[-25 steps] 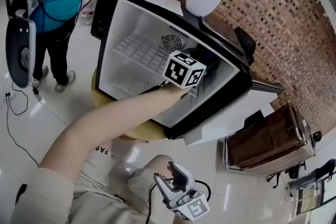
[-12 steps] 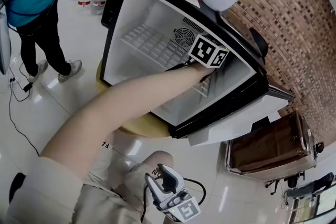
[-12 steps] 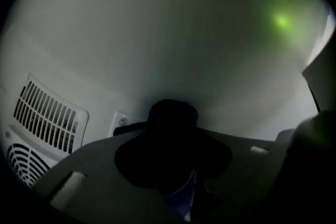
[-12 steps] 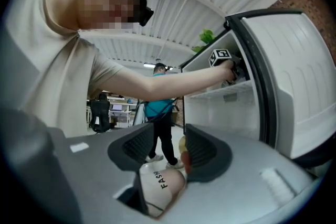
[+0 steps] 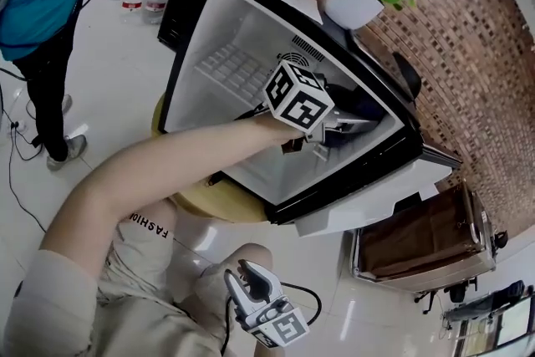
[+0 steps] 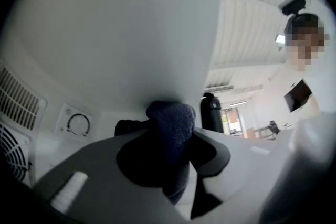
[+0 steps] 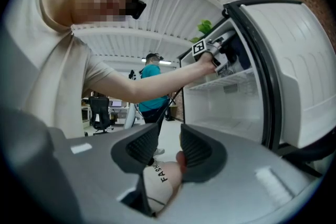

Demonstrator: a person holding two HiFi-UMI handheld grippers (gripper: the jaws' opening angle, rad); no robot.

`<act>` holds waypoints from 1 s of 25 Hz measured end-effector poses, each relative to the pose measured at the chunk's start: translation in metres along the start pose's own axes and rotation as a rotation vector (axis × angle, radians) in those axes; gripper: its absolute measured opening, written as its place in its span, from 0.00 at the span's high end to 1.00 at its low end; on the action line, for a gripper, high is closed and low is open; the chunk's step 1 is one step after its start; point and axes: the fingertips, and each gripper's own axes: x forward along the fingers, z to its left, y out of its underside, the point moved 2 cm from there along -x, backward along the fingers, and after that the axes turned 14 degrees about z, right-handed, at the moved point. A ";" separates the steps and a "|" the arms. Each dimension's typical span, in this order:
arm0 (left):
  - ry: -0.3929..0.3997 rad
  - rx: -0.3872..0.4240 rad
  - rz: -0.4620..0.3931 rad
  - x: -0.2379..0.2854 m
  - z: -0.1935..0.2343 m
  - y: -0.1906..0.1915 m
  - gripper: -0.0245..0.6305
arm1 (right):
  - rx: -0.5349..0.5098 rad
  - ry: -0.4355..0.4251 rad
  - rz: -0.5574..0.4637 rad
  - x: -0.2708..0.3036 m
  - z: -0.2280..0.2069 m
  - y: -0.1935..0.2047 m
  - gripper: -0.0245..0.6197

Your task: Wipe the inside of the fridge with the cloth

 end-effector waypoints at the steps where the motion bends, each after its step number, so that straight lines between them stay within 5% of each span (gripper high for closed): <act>1: 0.078 -0.007 0.007 -0.004 -0.012 0.002 0.77 | -0.003 -0.004 0.004 0.003 0.001 0.001 0.76; 4: 0.196 -0.072 0.016 -0.016 -0.021 0.005 0.77 | -0.011 -0.017 0.007 0.009 0.007 -0.002 0.76; 9: -0.160 -0.316 -0.035 -0.024 0.060 0.008 0.77 | -0.023 -0.018 0.008 0.006 0.013 -0.003 0.77; 14: -0.382 -0.351 -0.001 -0.008 0.106 0.014 0.78 | -0.034 -0.004 0.002 -0.004 0.010 0.000 0.77; 19: -0.400 -0.404 0.033 0.018 0.116 0.031 0.80 | -0.050 0.006 0.019 -0.015 0.007 0.008 0.77; 25: -0.302 -0.448 0.113 0.007 0.070 0.037 0.79 | -0.067 0.004 0.005 -0.014 0.003 0.005 0.78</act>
